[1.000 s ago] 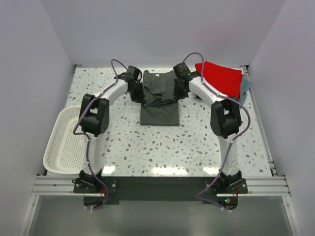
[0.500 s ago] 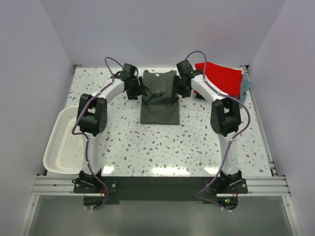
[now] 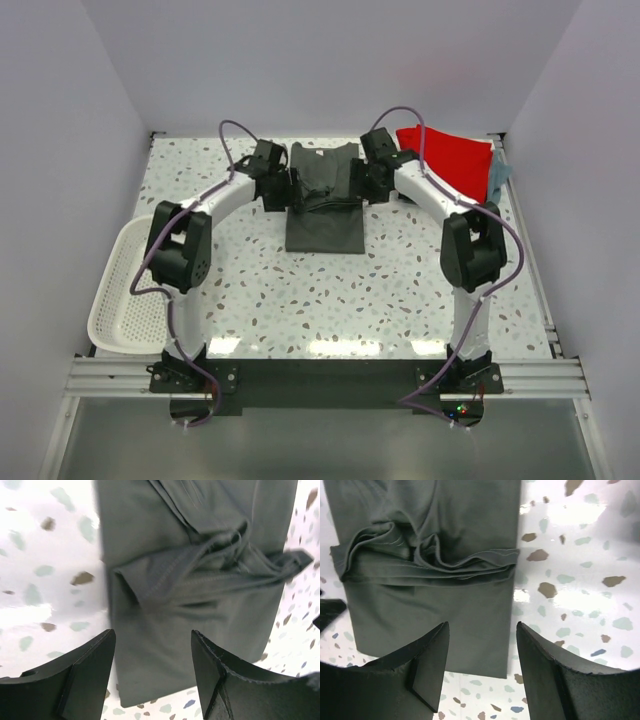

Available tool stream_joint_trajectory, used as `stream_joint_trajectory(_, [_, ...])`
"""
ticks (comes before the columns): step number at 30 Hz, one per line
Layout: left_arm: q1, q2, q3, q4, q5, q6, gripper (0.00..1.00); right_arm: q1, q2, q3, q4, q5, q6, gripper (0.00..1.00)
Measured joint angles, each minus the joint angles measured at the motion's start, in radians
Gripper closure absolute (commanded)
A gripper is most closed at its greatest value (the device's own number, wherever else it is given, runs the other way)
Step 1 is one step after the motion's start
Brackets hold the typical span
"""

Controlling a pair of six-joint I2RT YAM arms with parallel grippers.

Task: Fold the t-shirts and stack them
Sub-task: Fold the tshirt

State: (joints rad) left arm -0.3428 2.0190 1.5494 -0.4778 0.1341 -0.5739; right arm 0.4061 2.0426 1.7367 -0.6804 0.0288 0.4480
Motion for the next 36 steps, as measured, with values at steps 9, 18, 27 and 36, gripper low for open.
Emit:
stream_joint_trajectory(9, [-0.074,-0.016,-0.062,0.035,0.060,0.021,0.30,0.050,0.082,0.074,0.011,-0.053,0.017,0.41])
stream_joint_trajectory(18, [-0.092,-0.025,-0.123,0.070,0.138,0.048,0.29,0.055,0.194,0.177,-0.020,-0.069,0.037,0.42])
stream_joint_trajectory(27, [-0.097,-0.025,-0.164,0.064,0.150,0.100,0.28,0.066,0.197,0.204,-0.051,-0.064,0.058,0.42])
stream_joint_trajectory(36, [-0.096,-0.025,-0.177,0.051,0.147,0.134,0.28,0.085,0.197,0.193,-0.063,-0.050,0.069,0.42])
